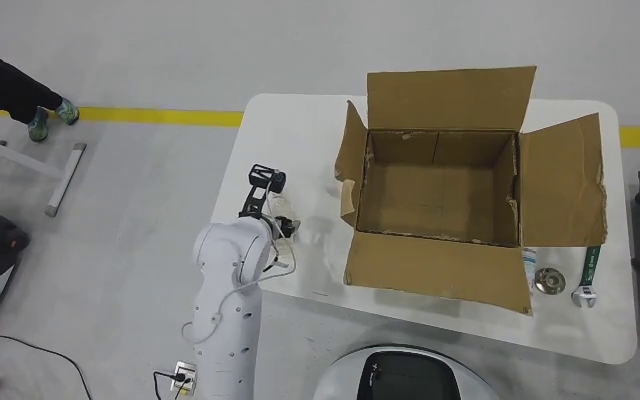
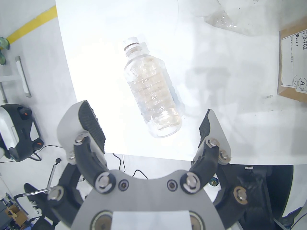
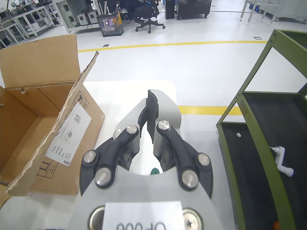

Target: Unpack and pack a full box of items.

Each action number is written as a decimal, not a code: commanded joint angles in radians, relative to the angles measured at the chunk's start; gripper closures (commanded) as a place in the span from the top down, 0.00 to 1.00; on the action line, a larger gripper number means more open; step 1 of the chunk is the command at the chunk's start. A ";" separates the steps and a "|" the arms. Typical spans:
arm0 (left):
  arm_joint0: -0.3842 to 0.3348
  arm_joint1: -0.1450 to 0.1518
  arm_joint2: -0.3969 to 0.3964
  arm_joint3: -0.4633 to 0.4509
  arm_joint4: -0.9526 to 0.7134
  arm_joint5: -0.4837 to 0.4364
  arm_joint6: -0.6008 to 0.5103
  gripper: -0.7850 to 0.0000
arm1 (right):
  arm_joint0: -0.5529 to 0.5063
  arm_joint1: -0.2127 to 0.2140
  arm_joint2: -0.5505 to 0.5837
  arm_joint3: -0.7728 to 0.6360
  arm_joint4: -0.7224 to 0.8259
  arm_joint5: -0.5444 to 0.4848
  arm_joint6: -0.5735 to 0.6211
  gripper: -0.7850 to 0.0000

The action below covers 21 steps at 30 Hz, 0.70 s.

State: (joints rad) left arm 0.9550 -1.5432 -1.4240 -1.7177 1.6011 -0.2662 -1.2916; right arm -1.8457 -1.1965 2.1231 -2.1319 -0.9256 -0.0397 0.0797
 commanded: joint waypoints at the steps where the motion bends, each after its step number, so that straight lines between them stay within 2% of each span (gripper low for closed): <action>1: -0.025 -0.001 -0.004 0.042 -0.029 0.038 -0.029 1.00 | 0.002 -0.001 -0.006 0.001 -0.005 0.001 -0.002 0.00; 3: -0.063 -0.004 -0.015 0.096 -0.091 0.072 -0.067 1.00 | 0.003 -0.003 -0.010 0.003 -0.009 0.002 -0.003 0.00; 8: -0.162 -0.003 -0.039 0.252 -0.113 0.161 -0.129 1.00 | -0.005 -0.007 -0.018 0.009 -0.017 0.000 -0.008 0.02; 14: -0.249 0.001 -0.052 0.413 -0.165 0.175 -0.133 1.00 | -0.013 -0.012 -0.014 0.011 -0.015 0.000 -0.012 0.04; 21: -0.281 0.008 -0.020 0.519 -0.143 0.144 -0.122 1.00 | -0.012 -0.017 -0.012 0.012 -0.015 -0.002 -0.009 0.02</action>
State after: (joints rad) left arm 0.6770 -1.5364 -1.4526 -1.2086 1.4476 -0.1148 -1.4154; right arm -1.8584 -1.2127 2.1115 -2.1200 -0.9404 -0.0415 0.0699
